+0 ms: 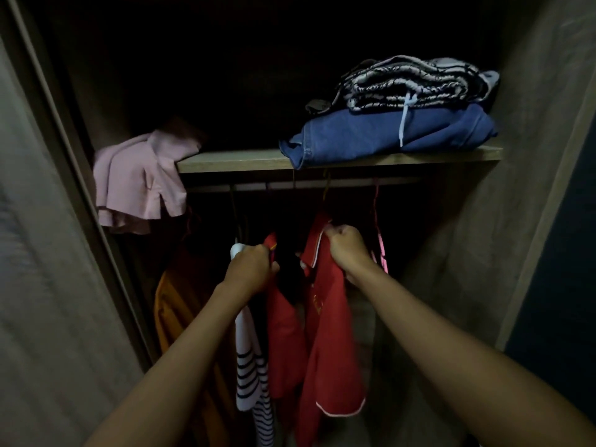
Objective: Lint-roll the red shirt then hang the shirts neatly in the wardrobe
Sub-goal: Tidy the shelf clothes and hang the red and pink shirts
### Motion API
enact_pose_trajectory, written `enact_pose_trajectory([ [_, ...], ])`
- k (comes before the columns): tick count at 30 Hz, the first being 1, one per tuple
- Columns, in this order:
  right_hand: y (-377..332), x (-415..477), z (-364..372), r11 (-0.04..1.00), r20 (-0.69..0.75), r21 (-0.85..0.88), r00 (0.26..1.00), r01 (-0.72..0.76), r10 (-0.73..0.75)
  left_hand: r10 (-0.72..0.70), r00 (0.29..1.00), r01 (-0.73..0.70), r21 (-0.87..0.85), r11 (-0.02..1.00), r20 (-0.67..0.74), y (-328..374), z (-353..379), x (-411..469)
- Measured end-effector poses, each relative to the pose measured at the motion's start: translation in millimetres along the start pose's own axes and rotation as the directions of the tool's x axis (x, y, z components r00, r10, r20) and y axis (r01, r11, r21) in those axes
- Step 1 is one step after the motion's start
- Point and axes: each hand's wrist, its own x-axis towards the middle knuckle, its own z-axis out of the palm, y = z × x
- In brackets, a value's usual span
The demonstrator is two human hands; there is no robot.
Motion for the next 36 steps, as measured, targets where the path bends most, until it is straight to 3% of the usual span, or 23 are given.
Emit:
enact_pose_trajectory([
  [9,7.7,15.1,12.3,0.986,0.027,-0.154,0.998,-0.059,0.064,0.014,1.0,-0.014,0.057,0.998,0.01,-6.4,-3.0,-5.0],
  [16,3.1,8.3,7.6,0.924,0.097,-0.381,0.995,0.032,0.005,0.216,0.963,-0.214,0.027,0.976,-0.16,1.4,-37.5,-13.6],
  [19,-6.5,-0.2,4.4,0.877,0.064,-0.47,0.995,0.1,-0.079,0.318,0.886,-0.327,0.033,0.944,-0.337,7.6,-69.9,-25.2],
  [21,-18.7,-7.7,7.0,0.845,0.081,-0.501,0.983,0.185,-0.168,0.357,0.797,-0.387,0.041,0.921,-0.488,14.0,-100.4,-30.7],
  [24,-46.5,-26.8,16.5,0.811,0.164,-0.504,0.955,0.297,-0.247,0.333,0.645,-0.439,0.023,0.898,-0.687,17.1,-151.5,-27.6],
  [26,-68.0,-44.3,23.1,0.783,0.234,-0.496,0.926,0.375,-0.295,0.284,0.596,-0.384,0.044,0.922,-0.751,10.7,-179.9,-14.5],
  [28,-91.9,-63.6,32.0,0.746,0.298,-0.48,0.886,0.462,-0.356,0.187,0.655,-0.203,0.068,0.977,-0.732,-3.9,-202.0,2.1],
  [30,-113.1,-79.2,39.8,0.709,0.337,-0.463,0.846,0.531,-0.414,0.002,0.791,0.053,0.072,0.996,-0.612,-18.8,-212.2,14.2],
  [32,-130.2,-90.0,46.9,0.686,0.364,-0.445,0.816,0.575,-0.448,-0.145,0.866,0.226,0.117,0.967,-0.479,-29.6,-211.7,18.7],
  [36,-153.8,-99.3,59.4,0.672,0.364,-0.416,0.789,0.613,-0.495,-0.169,0.891,0.246,0.136,0.96,-0.422,-38.1,-218.9,12.3],
])
